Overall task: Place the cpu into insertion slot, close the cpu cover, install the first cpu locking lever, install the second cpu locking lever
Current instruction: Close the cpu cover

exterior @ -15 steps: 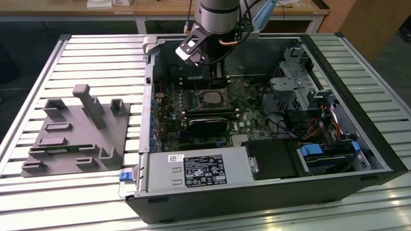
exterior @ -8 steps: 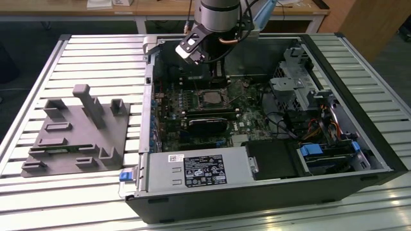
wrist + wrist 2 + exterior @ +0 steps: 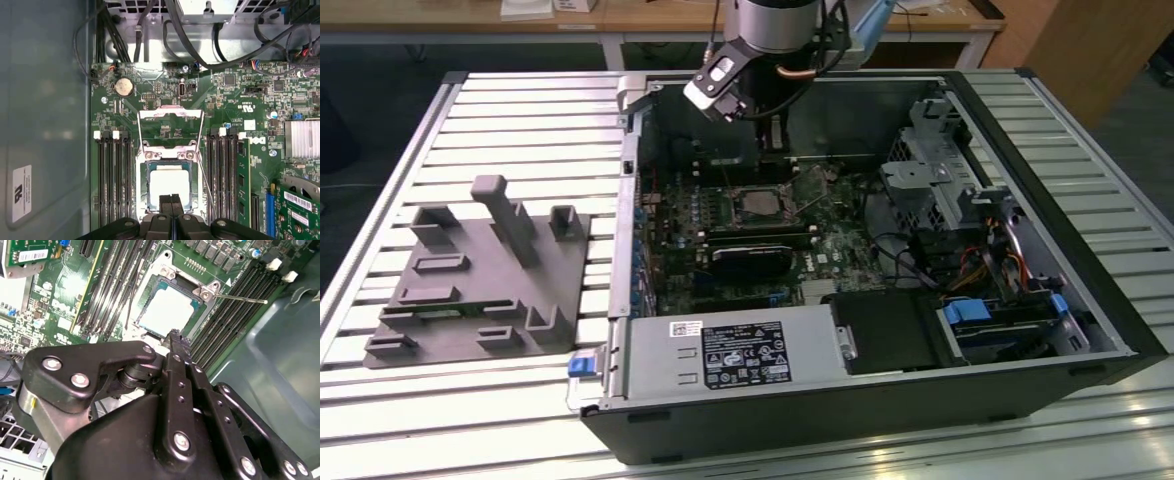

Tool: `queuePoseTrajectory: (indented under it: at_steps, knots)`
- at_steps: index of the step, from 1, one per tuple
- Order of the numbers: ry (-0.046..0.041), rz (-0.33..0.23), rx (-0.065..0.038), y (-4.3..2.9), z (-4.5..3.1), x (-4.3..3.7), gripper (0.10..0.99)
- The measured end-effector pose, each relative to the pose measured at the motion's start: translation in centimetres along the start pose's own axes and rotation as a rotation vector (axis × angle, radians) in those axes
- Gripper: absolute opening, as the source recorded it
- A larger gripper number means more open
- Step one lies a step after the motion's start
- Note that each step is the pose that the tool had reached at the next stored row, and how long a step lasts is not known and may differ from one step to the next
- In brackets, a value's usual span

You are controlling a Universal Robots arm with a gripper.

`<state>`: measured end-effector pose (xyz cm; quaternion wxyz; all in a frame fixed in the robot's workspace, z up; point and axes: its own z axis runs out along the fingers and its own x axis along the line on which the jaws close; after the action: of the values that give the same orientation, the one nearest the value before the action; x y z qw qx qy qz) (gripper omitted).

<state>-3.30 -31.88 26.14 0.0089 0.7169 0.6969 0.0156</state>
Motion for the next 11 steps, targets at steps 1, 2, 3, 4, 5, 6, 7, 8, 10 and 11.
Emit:
queuePoseTrajectory:
  at_steps: [1,2,3,4,5,6,7,8,10,11]
  knots:
    - [0.0006,0.0,0.0,0.07,0.01,0.0,0.106]
    - [0.0008,0.0,0.0,0.19,0.0,0.01,0.106]
    - [0.001,0.0,0.0,0.37,0.0,0.02,0.106]
    - [0.0013,0.0,0.0,0.62,0.02,0.03,0.106]
    - [0.0014,0.0,0.0,0.88,0.03,0.05,0.106]
    - [0.0013,0.0,0.0,1.16,0.03,0.07,0.106]
    - [0.0013,0.0,0.0,1.47,0.04,0.09,0.106]
    - [0.0014,0.0,0.0,1.78,0.06,0.11,0.106]
    - [0.0014,0.0,0.0,2.5,0.08,0.15,0.106]
    - [0.0014,0.0,0.0,2.85,0.09,0.17,0.106]
